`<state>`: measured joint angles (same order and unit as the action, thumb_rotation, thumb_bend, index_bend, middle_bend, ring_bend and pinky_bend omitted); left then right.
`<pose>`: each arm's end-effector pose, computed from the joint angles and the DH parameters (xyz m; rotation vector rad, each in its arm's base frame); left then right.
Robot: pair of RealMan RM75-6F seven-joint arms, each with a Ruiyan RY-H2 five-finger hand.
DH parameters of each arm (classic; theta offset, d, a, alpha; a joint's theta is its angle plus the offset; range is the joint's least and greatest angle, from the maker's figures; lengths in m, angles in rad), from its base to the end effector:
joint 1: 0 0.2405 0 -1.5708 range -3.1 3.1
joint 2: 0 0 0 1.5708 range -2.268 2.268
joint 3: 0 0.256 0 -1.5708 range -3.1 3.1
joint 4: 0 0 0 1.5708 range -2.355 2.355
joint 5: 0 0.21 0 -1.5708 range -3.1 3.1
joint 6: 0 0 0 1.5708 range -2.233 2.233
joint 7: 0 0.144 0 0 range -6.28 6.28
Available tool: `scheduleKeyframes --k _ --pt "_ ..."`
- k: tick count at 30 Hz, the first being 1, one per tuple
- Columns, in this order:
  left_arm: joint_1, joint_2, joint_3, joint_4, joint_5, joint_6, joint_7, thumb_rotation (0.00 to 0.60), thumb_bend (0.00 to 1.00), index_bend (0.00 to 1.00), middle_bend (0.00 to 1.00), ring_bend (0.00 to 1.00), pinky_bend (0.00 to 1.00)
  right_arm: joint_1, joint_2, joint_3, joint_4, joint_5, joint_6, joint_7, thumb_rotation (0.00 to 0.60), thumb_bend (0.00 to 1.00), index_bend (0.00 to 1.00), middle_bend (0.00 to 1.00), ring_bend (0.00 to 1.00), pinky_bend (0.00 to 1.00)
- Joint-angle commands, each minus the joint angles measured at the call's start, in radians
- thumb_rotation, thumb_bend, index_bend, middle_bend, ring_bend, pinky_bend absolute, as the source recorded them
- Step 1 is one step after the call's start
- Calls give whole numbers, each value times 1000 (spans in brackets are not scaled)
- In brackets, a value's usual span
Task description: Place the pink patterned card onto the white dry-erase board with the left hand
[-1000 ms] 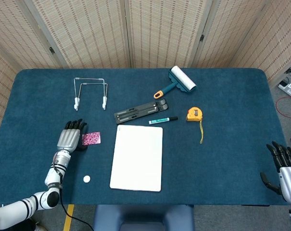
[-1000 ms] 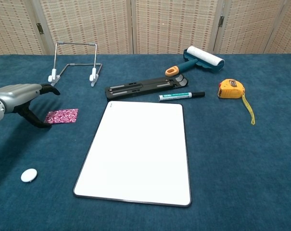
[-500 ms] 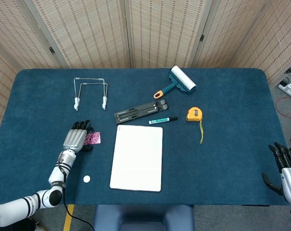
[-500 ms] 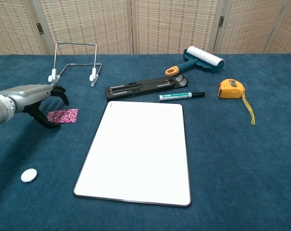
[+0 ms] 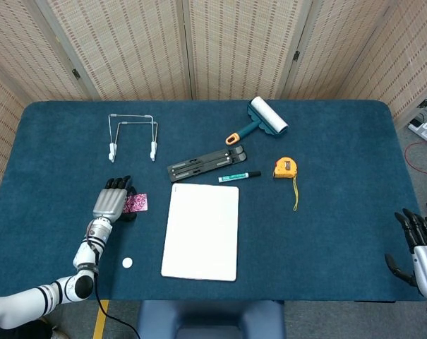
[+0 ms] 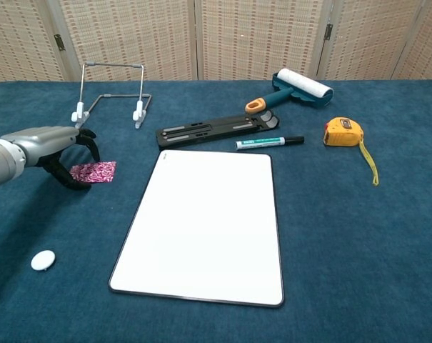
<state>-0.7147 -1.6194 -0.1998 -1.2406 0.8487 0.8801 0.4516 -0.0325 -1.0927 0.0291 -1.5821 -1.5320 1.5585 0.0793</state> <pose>-0.2229 0.3703 -0.0197 -1.6729 -1.0563 -0.6342 -0.3303 -0.1393 0.1755 1.3065 -0.9365 0.8856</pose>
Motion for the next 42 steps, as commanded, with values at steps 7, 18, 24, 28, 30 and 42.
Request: scheduleKeyframes --k 7,18,24,28,30,42 --pt "-4 -4 10 7 1 0 -5 600 319 355 61 67 0 -1 0 0 -3 -1 1 -4 600 363 73 80 53 0" --pt "7 20 22 -29 39 22 -35 600 318 404 77 70 0 3 0 1 -9 -6 -2 -11 600 364 73 80 53 0" --pt "16 57 29 -118 119 66 -60 600 319 404 82 70 0 5 0 1 -10 -6 -5 -14 600 363 73 80 52 0" --pt "9 82 36 -203 174 73 -69 600 319 404 82 69 0 5 1 2 -9 -5 -5 -11 600 363 73 80 52 0" --pt "5 88 40 -233 193 72 -68 600 319 403 82 69 0 5 1 2 -8 -2 -6 -9 600 363 73 80 52 0" --pt "-60 37 77 -330 249 39 24 600 317 401 82 69 0 0 -3 2 9 7 -6 8 600 363 73 80 53 0"
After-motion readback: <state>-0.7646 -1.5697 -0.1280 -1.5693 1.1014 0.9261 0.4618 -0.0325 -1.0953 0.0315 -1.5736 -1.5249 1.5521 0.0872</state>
